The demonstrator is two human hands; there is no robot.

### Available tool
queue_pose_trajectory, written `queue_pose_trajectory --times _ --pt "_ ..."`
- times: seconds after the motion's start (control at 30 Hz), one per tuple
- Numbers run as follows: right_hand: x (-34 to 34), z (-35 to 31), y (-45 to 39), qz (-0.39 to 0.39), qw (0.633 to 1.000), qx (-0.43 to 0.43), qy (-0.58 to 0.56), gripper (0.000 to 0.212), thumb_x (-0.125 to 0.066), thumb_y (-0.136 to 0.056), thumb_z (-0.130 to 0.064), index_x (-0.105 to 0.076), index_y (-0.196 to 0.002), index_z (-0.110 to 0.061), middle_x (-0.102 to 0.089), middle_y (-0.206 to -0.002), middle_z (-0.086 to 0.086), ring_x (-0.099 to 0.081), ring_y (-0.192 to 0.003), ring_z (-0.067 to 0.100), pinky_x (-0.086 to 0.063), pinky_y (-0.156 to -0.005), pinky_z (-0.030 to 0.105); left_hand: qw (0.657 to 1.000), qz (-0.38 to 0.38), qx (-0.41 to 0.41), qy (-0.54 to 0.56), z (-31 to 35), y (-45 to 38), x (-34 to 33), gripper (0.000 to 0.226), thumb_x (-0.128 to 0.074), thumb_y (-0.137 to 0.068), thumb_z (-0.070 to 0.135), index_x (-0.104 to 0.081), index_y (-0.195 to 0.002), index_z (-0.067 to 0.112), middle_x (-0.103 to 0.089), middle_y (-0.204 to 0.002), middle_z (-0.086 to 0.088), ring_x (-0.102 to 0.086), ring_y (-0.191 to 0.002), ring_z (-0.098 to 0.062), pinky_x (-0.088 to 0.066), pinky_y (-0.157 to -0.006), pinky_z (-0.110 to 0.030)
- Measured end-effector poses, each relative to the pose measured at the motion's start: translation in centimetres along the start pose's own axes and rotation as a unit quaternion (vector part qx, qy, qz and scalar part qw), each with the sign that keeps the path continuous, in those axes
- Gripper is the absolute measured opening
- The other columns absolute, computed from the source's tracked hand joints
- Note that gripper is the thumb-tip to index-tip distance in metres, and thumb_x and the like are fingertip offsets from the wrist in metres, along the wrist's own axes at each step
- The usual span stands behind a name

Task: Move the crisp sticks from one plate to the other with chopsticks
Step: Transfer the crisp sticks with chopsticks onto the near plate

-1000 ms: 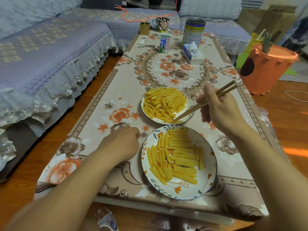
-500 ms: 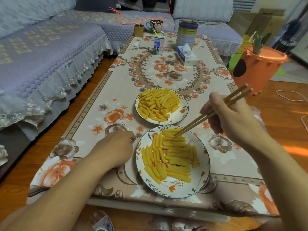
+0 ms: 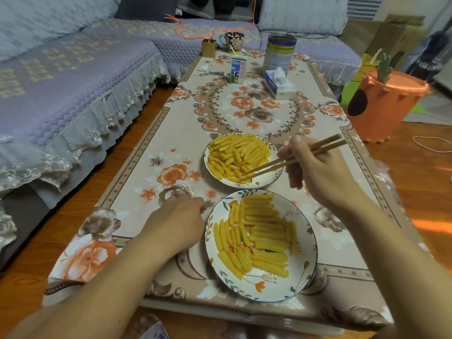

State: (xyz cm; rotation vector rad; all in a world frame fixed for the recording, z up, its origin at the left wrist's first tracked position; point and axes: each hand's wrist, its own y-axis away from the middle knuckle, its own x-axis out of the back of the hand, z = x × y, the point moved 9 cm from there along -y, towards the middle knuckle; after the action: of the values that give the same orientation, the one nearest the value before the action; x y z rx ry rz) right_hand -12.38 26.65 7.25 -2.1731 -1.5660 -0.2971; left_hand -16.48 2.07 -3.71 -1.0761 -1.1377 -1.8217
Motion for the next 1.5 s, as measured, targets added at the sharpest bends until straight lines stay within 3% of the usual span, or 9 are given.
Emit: queue_pose_trajectory --times 0.27,0.37,0.53,0.63,0.8,0.97,1.1,1.3,1.5 --pt "-2.1 0.9 -1.3 -0.007 1.0 -0.003 0.002 0.049 -0.039 -0.11 -0.038 -0.069 -0.085 -0.008 -0.059 -0.059 0.013 -0.057 -0.049 0.022 -0.045 -0.05 0.03 1.0 -0.005 0.003 0.004 -0.2 -0.1 0.1 0.042 -0.036 -0.1 0.015 -0.056 -0.135 0.029 -0.051 -0.142 -0.003 -0.047 -0.128 -0.029 -0.049 -0.099 -0.046" --pt "0.0 -0.3 -0.8 0.042 0.999 -0.007 -0.021 0.055 -0.035 -0.111 -0.038 -0.068 -0.085 -0.002 -0.058 -0.058 0.022 -0.054 -0.045 0.02 -0.043 -0.045 0.027 1.0 -0.007 0.004 0.003 -0.3 -0.2 0.1 0.043 -0.036 -0.1 0.016 -0.055 -0.136 0.03 -0.051 -0.142 -0.002 -0.046 -0.128 -0.029 -0.048 -0.099 -0.046" --pt "4.5 -1.9 0.9 0.077 0.996 -0.01 -0.037 0.061 -0.032 -0.111 -0.04 -0.067 -0.079 -0.001 -0.056 -0.051 0.015 -0.052 -0.042 0.02 -0.042 -0.042 0.029 1.0 -0.01 0.003 -0.002 -0.2 -0.2 -0.1 0.039 -0.037 -0.1 0.016 -0.056 -0.132 0.028 -0.051 -0.139 -0.003 -0.047 -0.125 -0.029 -0.049 -0.098 -0.046" --pt "4.8 -1.6 1.5 0.052 0.998 -0.018 0.001 0.061 -0.033 -0.11 -0.043 -0.068 -0.08 -0.004 -0.056 -0.057 0.02 -0.053 -0.046 0.022 -0.043 -0.045 0.029 1.0 -0.011 0.001 -0.006 -0.1 -0.1 -0.2 0.039 -0.036 -0.1 0.015 -0.056 -0.131 0.027 -0.051 -0.137 -0.004 -0.047 -0.126 -0.03 -0.049 -0.097 -0.047" --pt "4.0 -0.7 1.8 -0.009 0.999 -0.039 0.03 0.053 -0.04 -0.108 -0.04 -0.072 -0.082 -0.007 -0.057 -0.054 0.003 -0.05 -0.046 0.016 -0.042 -0.043 0.022 1.0 -0.012 -0.003 -0.009 0.0 0.0 -0.2 0.042 -0.036 -0.099 0.016 -0.055 -0.134 0.029 -0.049 -0.142 -0.003 -0.047 -0.129 -0.03 -0.049 -0.099 -0.047" --pt "6.2 -0.6 1.0 0.072 0.997 -0.022 -0.022 0.051 -0.04 -0.11 -0.035 -0.07 -0.084 -0.003 -0.051 -0.056 0.007 -0.046 -0.046 0.014 -0.038 -0.042 0.021 1.0 -0.01 -0.003 -0.009 0.0 0.1 -0.4 0.043 -0.037 -0.099 0.017 -0.055 -0.136 0.03 -0.048 -0.141 -0.005 -0.046 -0.129 -0.031 -0.049 -0.098 -0.046" --pt "3.7 -0.2 0.5 0.06 0.998 -0.011 -0.001 0.045 -0.04 -0.111 -0.032 -0.069 -0.09 -0.004 -0.053 -0.06 0.009 -0.047 -0.044 0.006 -0.038 -0.044 0.016 1.0 -0.001 -0.001 -0.017 0.3 0.2 -0.3 0.041 -0.037 -0.1 0.016 -0.054 -0.136 0.027 -0.048 -0.139 -0.004 -0.042 -0.132 -0.029 -0.047 -0.098 -0.043" --pt "0.0 0.4 -0.9 0.016 0.999 0.016 0.035 0.043 -0.043 -0.11 -0.034 -0.07 -0.089 -0.009 -0.055 -0.057 0.006 -0.048 -0.045 0.01 -0.038 -0.047 0.018 1.0 0.001 -0.003 -0.012 0.2 0.1 -0.2 0.041 -0.038 -0.1 0.018 -0.054 -0.137 0.027 -0.049 -0.14 -0.005 -0.042 -0.131 -0.029 -0.048 -0.097 -0.044" --pt "-0.4 1.5 -1.5 0.026 0.999 -0.014 0.03 0.05 -0.039 -0.111 -0.037 -0.069 -0.086 -0.006 -0.056 -0.054 0.009 -0.049 -0.044 0.015 -0.039 -0.047 0.02 1.0 0.0 -0.004 -0.011 0.0 0.0 -0.2 0.041 -0.038 -0.1 0.018 -0.054 -0.137 0.027 -0.049 -0.141 -0.005 -0.042 -0.131 -0.03 -0.048 -0.098 -0.045"
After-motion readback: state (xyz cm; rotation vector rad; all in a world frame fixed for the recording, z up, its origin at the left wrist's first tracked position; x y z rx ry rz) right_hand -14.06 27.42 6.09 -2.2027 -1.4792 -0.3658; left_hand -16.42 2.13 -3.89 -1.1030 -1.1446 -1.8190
